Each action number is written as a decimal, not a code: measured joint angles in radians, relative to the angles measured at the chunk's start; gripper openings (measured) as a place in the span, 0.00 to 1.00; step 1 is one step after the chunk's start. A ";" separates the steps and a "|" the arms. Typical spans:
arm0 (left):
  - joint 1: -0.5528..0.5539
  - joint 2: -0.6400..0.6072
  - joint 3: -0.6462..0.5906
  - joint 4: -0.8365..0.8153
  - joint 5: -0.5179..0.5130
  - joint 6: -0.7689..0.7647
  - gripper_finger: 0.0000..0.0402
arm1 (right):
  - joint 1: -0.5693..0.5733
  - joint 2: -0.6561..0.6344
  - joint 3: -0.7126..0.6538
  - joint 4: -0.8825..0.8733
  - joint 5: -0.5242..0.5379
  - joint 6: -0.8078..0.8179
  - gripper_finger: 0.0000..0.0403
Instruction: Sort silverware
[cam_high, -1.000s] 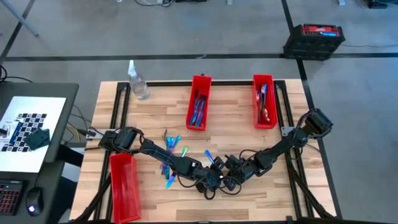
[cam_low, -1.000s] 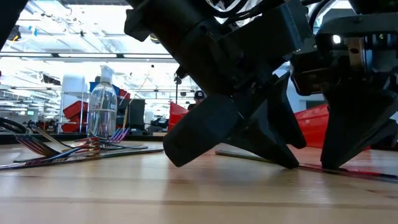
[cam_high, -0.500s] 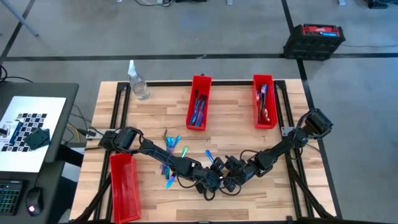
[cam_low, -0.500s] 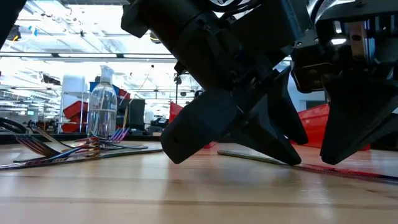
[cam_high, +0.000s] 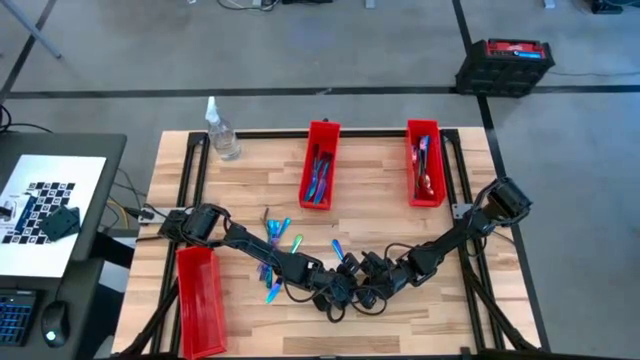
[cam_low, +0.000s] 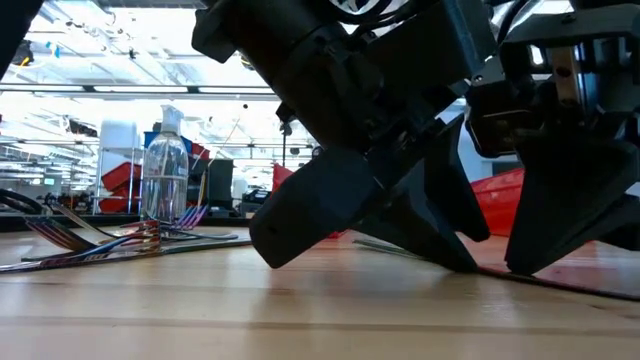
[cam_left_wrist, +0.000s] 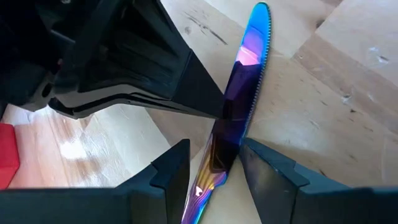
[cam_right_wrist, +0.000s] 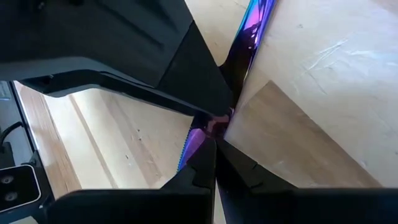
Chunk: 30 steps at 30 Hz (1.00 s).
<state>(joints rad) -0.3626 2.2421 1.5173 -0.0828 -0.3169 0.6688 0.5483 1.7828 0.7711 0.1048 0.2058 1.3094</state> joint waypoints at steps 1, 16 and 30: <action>0.000 0.000 0.000 -0.001 0.000 0.002 0.33 | 0.002 0.000 0.000 -0.003 0.000 0.000 0.00; 0.025 0.014 -0.035 0.040 0.088 0.280 0.33 | 0.004 0.002 -0.003 0.003 -0.021 -0.031 0.00; 0.028 0.026 -0.035 0.052 0.128 0.352 0.26 | 0.005 0.003 -0.003 0.001 -0.026 -0.044 0.00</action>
<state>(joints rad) -0.3347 2.2681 1.4818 -0.0312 -0.1892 1.0208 0.5537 1.7863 0.7681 0.1055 0.1799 1.2654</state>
